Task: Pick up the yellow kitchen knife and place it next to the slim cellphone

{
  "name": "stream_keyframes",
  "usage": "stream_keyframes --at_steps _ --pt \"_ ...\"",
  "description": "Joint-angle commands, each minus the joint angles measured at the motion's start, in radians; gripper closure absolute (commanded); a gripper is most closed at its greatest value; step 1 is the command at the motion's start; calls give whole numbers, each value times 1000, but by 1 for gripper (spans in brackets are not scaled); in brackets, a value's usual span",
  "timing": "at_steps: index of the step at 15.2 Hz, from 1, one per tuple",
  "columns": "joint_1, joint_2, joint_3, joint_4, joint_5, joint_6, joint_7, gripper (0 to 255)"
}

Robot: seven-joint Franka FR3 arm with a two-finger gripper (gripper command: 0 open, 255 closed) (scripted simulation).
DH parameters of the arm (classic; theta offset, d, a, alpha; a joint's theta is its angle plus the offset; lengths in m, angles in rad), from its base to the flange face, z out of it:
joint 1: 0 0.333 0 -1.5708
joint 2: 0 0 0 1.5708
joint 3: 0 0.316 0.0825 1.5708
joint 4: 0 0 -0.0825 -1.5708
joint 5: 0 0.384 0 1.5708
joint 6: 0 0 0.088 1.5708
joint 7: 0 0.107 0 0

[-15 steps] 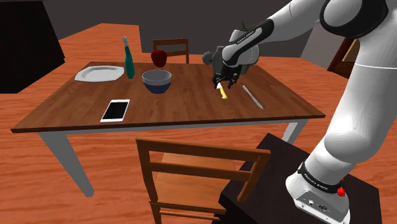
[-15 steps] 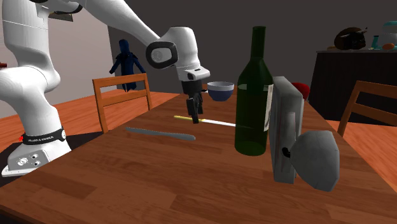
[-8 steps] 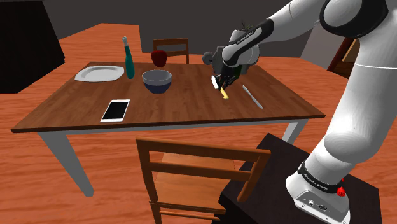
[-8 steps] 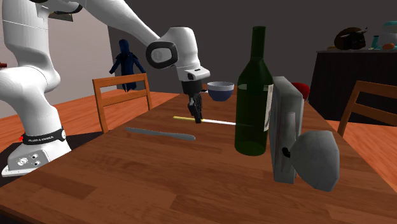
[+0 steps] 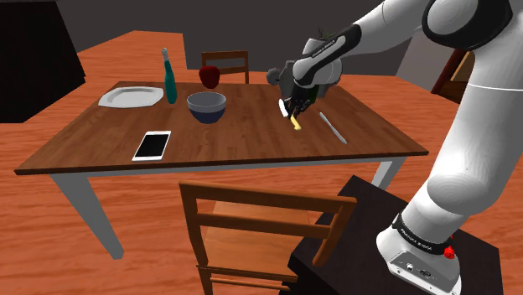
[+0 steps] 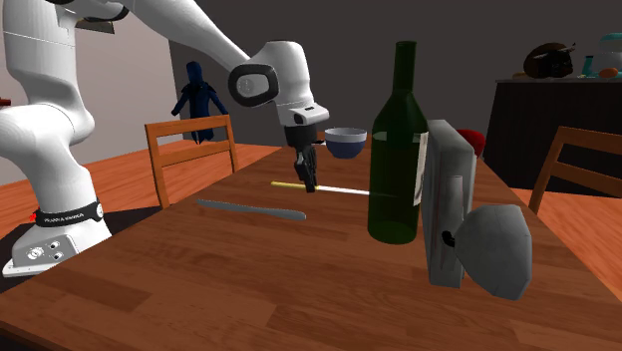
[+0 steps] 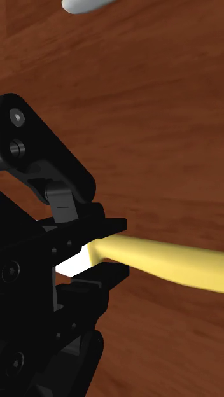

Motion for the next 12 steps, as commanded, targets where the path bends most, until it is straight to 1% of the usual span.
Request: stream_keyframes --at_steps 1,12 --pt "1 -12 -1 7 -5 -19 4 255" --pt "6 -88 -8 67 -31 -153 25 255"
